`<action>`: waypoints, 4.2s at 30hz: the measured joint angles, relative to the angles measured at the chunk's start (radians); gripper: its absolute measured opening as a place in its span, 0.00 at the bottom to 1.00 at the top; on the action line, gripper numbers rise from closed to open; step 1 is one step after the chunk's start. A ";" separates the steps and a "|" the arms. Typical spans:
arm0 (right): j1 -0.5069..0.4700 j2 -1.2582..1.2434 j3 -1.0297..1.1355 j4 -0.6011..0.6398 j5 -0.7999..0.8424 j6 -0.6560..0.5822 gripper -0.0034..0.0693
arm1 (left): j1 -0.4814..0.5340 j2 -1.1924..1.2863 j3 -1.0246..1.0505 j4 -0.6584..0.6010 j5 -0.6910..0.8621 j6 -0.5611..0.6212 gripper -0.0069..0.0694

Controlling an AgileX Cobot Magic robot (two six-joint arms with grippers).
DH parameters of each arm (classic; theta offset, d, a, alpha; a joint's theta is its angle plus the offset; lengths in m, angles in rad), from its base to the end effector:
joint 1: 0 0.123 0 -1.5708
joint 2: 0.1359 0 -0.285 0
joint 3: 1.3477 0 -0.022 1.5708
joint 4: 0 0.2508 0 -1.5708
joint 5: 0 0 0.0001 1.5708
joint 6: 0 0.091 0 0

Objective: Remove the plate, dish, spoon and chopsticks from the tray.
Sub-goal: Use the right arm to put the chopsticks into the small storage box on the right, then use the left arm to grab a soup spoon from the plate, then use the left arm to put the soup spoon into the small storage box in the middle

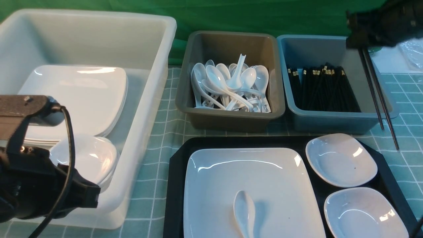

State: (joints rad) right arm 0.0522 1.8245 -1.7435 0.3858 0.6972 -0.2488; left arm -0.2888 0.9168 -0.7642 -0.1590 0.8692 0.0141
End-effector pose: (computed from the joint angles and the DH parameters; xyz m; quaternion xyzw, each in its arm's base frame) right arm 0.4272 0.0444 0.3564 -0.0535 0.8901 0.1321 0.4330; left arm 0.1547 -0.0574 0.3038 0.1135 0.9405 -0.1156 0.2988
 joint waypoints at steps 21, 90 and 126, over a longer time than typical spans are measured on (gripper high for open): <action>-0.018 0.459 -0.358 -0.002 -0.401 0.116 0.18 | 0.000 0.000 0.000 -0.076 -0.053 0.000 0.10; -0.038 -0.705 0.527 -0.217 0.183 -0.003 0.10 | -0.502 0.863 -0.755 0.204 -0.014 -0.278 0.13; 0.055 -0.709 0.721 -0.092 0.297 0.000 0.19 | -0.190 1.097 -1.326 0.150 0.340 -0.030 0.13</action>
State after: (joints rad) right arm 0.1073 1.1155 -1.0222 0.2940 0.9942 -0.2490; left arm -0.4783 2.0137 -2.0906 -0.0091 1.2087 -0.0163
